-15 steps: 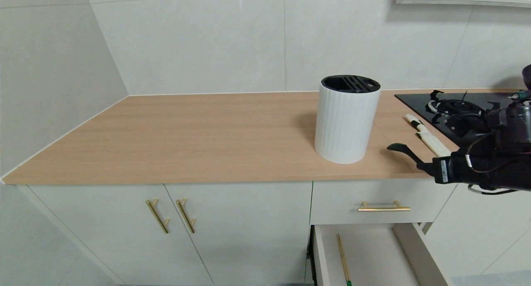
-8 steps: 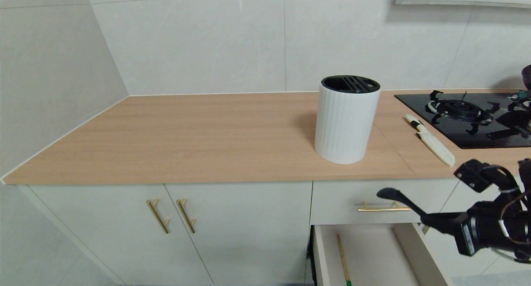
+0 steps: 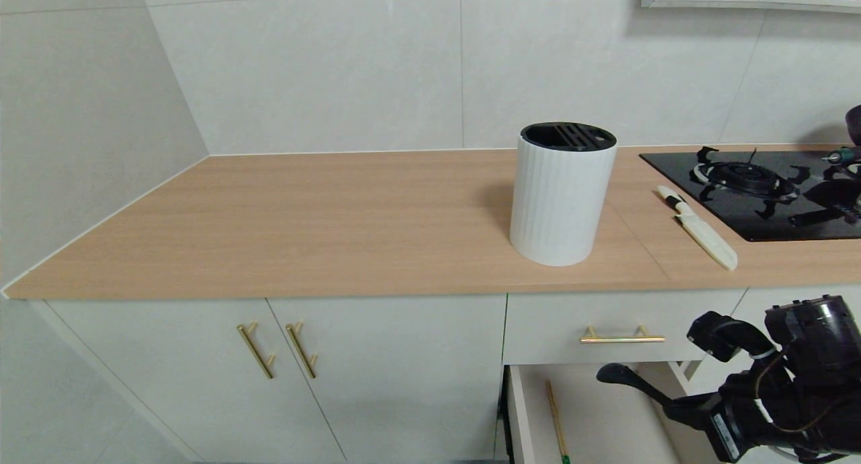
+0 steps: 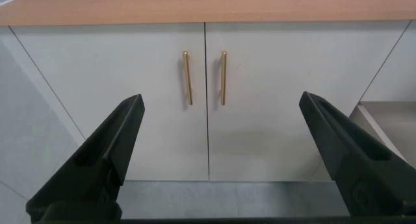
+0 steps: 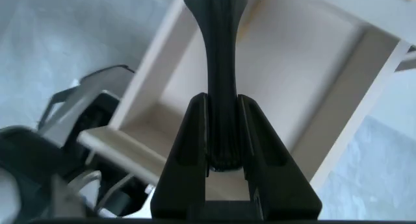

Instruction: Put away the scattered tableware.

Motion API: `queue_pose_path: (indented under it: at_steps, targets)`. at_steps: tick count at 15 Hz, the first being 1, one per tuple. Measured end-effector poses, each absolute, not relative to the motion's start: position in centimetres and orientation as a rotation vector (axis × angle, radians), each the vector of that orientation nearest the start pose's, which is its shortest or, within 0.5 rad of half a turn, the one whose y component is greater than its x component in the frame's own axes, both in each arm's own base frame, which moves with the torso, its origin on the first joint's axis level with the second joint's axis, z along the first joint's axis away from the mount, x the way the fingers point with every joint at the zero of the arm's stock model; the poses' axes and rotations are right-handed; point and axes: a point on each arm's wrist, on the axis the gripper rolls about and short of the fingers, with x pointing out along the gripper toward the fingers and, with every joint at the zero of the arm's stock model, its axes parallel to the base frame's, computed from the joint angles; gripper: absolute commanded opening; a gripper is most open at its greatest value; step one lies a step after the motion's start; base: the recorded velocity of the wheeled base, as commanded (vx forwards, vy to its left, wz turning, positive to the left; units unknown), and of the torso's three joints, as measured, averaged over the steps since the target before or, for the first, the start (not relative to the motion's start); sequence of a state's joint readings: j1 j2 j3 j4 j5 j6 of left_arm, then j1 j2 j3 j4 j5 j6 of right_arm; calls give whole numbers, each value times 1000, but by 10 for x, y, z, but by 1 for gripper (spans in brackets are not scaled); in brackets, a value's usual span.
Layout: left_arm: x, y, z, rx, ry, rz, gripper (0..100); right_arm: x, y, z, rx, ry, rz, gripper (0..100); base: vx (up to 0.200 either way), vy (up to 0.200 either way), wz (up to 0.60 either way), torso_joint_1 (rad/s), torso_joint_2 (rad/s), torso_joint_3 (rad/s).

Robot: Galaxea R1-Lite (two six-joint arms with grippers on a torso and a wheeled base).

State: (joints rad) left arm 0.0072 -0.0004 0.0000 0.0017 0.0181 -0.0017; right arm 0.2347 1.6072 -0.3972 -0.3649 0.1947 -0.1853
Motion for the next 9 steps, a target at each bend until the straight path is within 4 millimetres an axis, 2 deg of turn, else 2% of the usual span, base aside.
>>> queue_pose_path:
  at_steps: [2, 5, 9]
  targets:
    - [-23, 0, 75, -1, 1, 25, 100, 215, 54, 72, -198, 829, 429, 0, 0, 0, 0, -132, 344, 202]
    - [-23, 0, 75, -2, 1, 25, 100, 222, 55, 53, -202, 883, 407, 0, 0, 0, 0, -190, 458, 276]
    - [-23, 0, 75, -2, 1, 25, 100, 228, 55, 44, -189, 899, 388, 0, 0, 0, 0, -182, 482, 295]
